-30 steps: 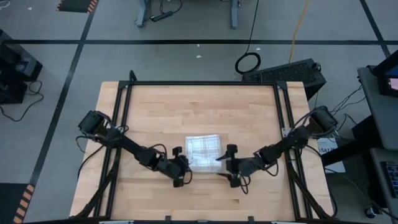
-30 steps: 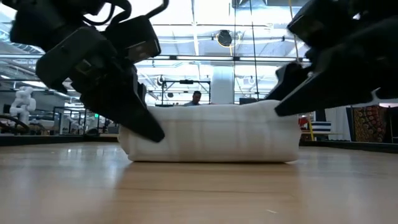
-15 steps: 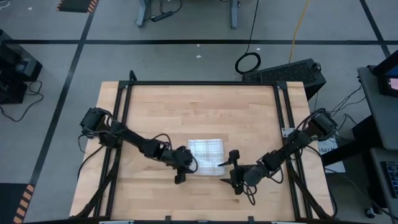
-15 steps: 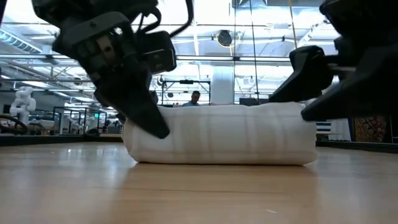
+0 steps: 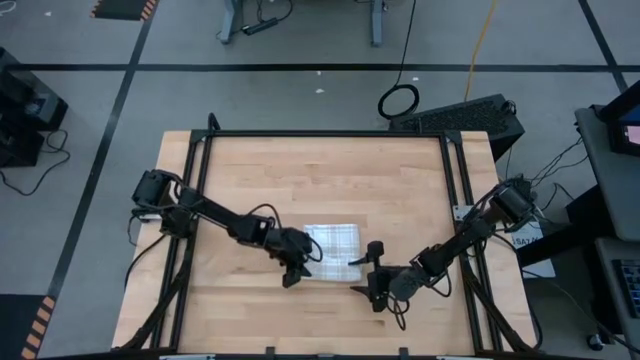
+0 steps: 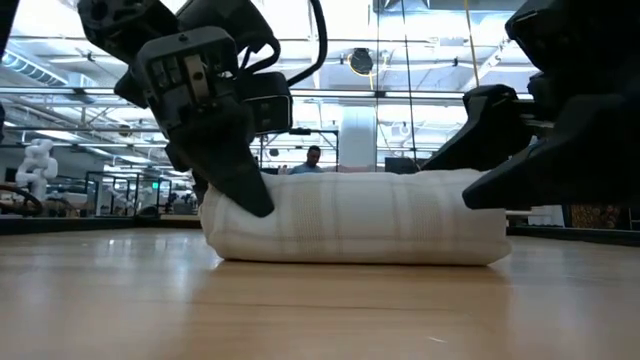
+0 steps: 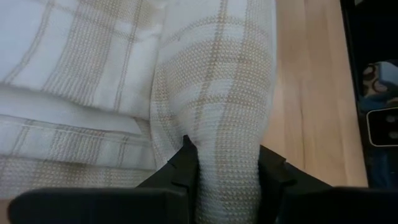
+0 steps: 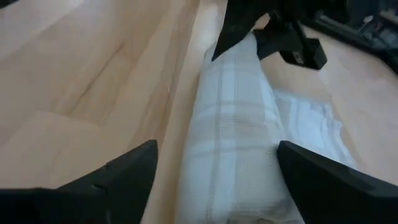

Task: Roll towel
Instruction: Roll the white kitchen towel

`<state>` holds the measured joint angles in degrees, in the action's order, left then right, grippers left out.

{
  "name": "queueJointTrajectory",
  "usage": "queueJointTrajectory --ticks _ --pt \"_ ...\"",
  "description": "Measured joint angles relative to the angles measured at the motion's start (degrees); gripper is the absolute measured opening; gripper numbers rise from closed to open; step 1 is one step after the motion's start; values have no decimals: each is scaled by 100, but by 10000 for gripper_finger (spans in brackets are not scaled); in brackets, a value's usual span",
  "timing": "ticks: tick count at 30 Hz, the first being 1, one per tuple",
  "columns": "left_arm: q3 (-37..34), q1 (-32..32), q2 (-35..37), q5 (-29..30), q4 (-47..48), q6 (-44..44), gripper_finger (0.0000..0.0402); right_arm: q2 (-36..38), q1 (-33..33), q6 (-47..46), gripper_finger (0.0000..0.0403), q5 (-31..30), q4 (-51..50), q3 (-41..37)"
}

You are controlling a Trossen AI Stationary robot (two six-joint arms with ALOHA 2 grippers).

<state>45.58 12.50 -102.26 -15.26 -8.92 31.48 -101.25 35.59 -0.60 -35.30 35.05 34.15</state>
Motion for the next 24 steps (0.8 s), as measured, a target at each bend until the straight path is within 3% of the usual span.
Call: queueJointTrajectory --ticks 6,10,24 --pt "-2 -131 -4 -303 8 120 93 0 -153 -185 374 98 -44 2" --pt "-2 -172 -7 -400 12 123 93 0 -245 -301 384 71 -78 2" --pt "-4 -167 -7 -396 14 103 93 9 -290 -1320 280 262 -339 2"
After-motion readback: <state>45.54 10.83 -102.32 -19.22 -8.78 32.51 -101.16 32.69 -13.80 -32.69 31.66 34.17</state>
